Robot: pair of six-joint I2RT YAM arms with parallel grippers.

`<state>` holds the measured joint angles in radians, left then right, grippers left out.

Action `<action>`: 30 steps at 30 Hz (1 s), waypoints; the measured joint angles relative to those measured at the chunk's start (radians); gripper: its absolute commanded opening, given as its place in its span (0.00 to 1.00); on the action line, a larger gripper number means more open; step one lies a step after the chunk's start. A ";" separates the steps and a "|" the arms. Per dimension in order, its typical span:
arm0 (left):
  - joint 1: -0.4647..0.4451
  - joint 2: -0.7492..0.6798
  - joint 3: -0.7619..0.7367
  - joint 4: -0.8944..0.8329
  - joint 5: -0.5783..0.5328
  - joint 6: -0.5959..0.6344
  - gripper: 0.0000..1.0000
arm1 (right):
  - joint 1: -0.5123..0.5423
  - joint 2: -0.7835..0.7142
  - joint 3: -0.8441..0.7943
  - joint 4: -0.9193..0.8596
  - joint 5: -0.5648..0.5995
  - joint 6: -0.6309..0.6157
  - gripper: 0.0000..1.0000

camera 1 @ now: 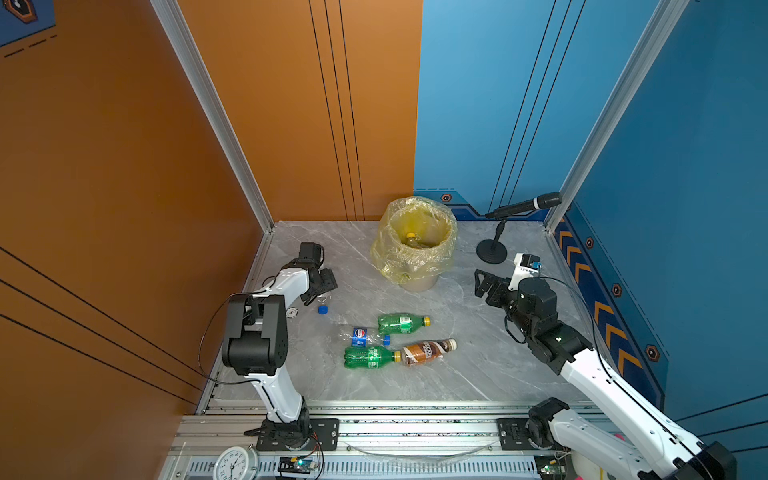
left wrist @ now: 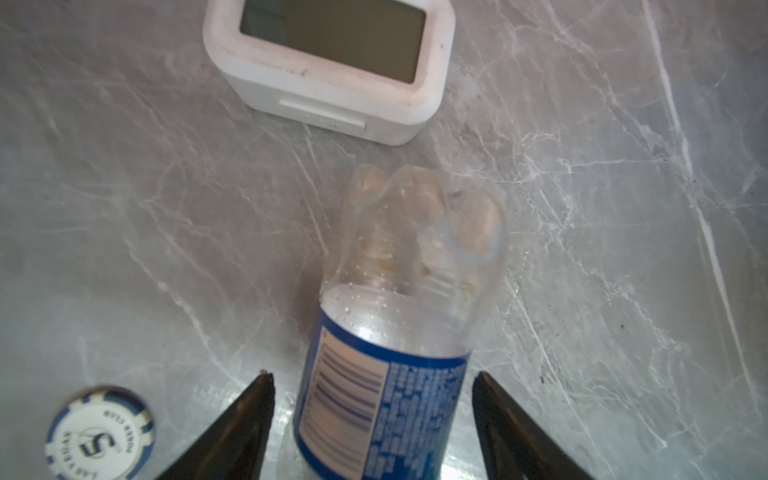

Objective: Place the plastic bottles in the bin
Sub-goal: 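Lower the left gripper onto the blue-capped water bottle and grasp it, then lift the blue-capped bottle with the left gripper and carry it over the bin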

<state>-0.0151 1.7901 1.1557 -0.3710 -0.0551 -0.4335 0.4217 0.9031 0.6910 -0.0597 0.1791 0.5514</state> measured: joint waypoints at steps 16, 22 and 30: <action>-0.027 0.010 0.005 0.000 0.020 0.006 0.45 | -0.021 -0.006 -0.017 -0.002 0.000 0.008 1.00; -0.050 -0.103 -0.033 0.002 0.045 -0.005 0.42 | -0.024 -0.029 -0.031 -0.009 0.000 0.019 1.00; -0.144 -0.422 -0.209 0.162 0.063 -0.055 0.38 | -0.029 -0.030 -0.032 -0.009 -0.001 0.032 1.00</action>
<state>-0.1593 1.3682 0.9463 -0.2092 0.0078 -0.4889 0.3923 0.8730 0.6586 -0.0685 0.1783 0.5831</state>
